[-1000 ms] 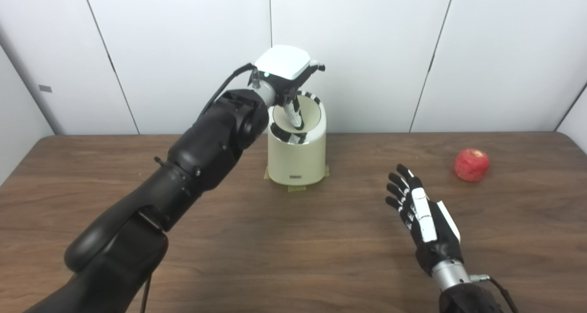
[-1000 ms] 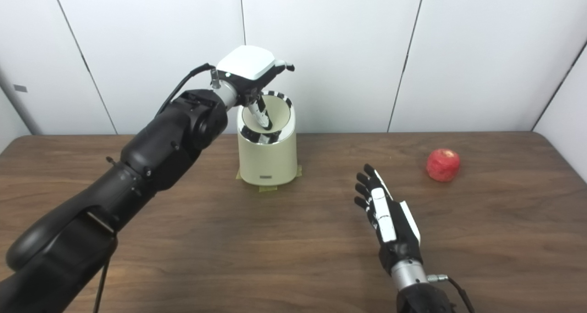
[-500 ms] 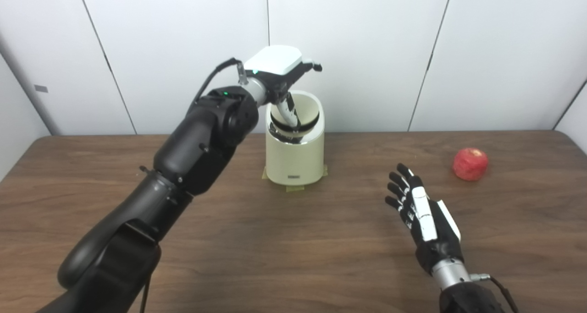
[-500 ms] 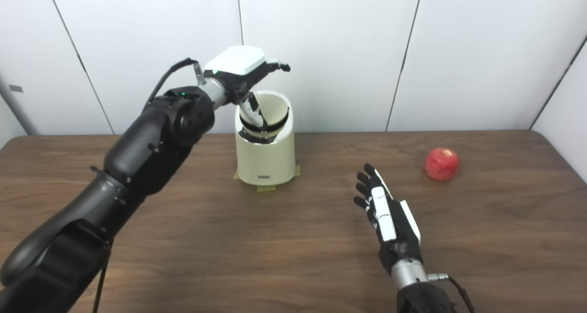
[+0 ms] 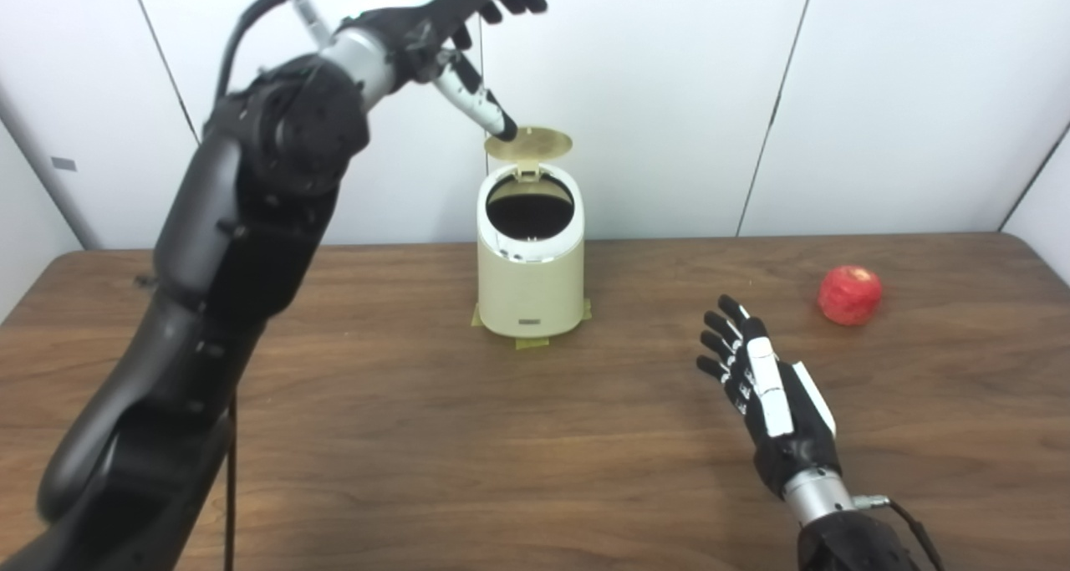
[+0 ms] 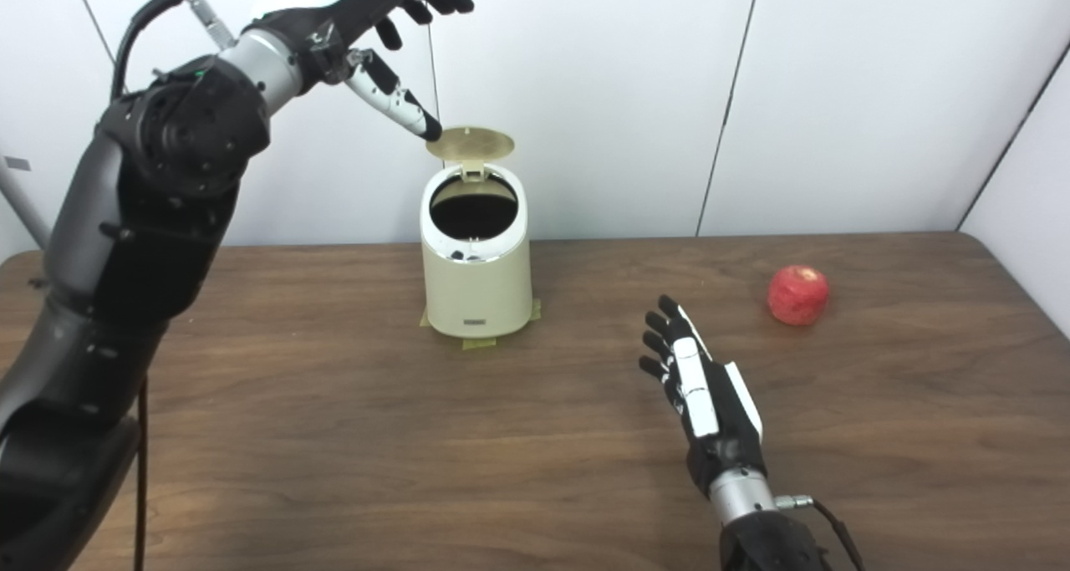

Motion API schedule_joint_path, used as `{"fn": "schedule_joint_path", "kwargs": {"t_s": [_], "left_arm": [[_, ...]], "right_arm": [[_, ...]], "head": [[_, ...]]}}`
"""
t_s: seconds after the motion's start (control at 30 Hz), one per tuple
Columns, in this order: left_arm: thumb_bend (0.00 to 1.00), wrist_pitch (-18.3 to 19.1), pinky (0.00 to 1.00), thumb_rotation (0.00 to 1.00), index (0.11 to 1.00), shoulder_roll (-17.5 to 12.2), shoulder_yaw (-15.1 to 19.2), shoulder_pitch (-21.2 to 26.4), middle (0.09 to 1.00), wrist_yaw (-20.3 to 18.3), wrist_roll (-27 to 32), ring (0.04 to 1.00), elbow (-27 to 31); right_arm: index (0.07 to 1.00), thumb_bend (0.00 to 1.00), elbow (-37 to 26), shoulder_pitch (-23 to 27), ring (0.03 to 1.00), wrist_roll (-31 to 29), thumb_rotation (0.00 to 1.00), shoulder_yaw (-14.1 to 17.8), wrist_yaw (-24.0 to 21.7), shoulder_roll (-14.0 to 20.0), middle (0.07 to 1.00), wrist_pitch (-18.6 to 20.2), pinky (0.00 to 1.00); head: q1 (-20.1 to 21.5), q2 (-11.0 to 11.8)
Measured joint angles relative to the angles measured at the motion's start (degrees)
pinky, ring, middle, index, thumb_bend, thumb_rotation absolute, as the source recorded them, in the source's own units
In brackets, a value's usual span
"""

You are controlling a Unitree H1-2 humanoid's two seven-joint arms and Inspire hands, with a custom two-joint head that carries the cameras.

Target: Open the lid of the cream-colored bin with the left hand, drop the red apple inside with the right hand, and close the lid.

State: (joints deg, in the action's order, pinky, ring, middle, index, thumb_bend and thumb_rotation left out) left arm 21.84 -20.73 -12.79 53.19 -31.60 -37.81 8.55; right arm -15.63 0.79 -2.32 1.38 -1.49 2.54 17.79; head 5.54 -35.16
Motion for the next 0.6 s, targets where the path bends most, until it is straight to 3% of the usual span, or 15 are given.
{"fn": "schedule_joint_path", "kwargs": {"t_s": [0.03,0.17,0.3,0.43,0.53,0.6], "left_arm": [[0.68,0.53,0.74,0.08,0.821,-0.11,1.14,-2.12,0.845,0.44,0.03,0.840,1.55],[0.57,3.56,0.73,0.18,0.841,0.05,7.24,-12.28,0.839,2.50,2.63,0.821,4.87],[0.44,5.10,0.75,0.27,0.868,4.63,15.72,-21.35,0.847,5.39,9.62,0.817,5.44],[0.40,5.32,0.81,0.57,0.927,9.06,20.74,-26.83,0.892,9.21,15.68,0.853,5.51],[0.38,4.19,0.88,0.79,0.975,9.82,21.58,-29.00,0.945,11.80,19.37,0.908,5.22],[0.40,3.45,0.91,0.85,0.985,10.49,23.23,-29.90,0.962,13.25,23.18,0.929,4.15]], "right_arm": [[0.947,0.54,0.01,0.02,0.921,-0.01,0.98,0.00,-0.03,0.11,0.932,0.02,0.86],[0.942,0.51,-0.23,-0.01,0.926,-0.07,0.92,0.23,-0.05,0.25,0.936,0.13,0.88],[0.927,0.50,-0.38,0.00,0.910,-0.10,0.80,0.77,0.06,0.44,0.920,0.01,0.85],[0.888,0.47,0.38,0.10,0.870,-0.50,0.55,2.44,1.70,-1.29,0.881,-4.42,0.78],[0.865,0.58,2.30,0.53,0.851,-0.97,0.37,4.01,3.07,-2.07,0.862,-8.45,0.77],[0.859,0.65,4.03,0.76,0.839,-0.86,0.34,5.22,3.90,-1.82,0.850,-10.28,0.76]], "head": [[-0.17,0.00],[-0.53,0.17],[-0.79,0.09],[-0.97,0.00],[-0.70,-0.17],[-0.62,-0.09]]}}
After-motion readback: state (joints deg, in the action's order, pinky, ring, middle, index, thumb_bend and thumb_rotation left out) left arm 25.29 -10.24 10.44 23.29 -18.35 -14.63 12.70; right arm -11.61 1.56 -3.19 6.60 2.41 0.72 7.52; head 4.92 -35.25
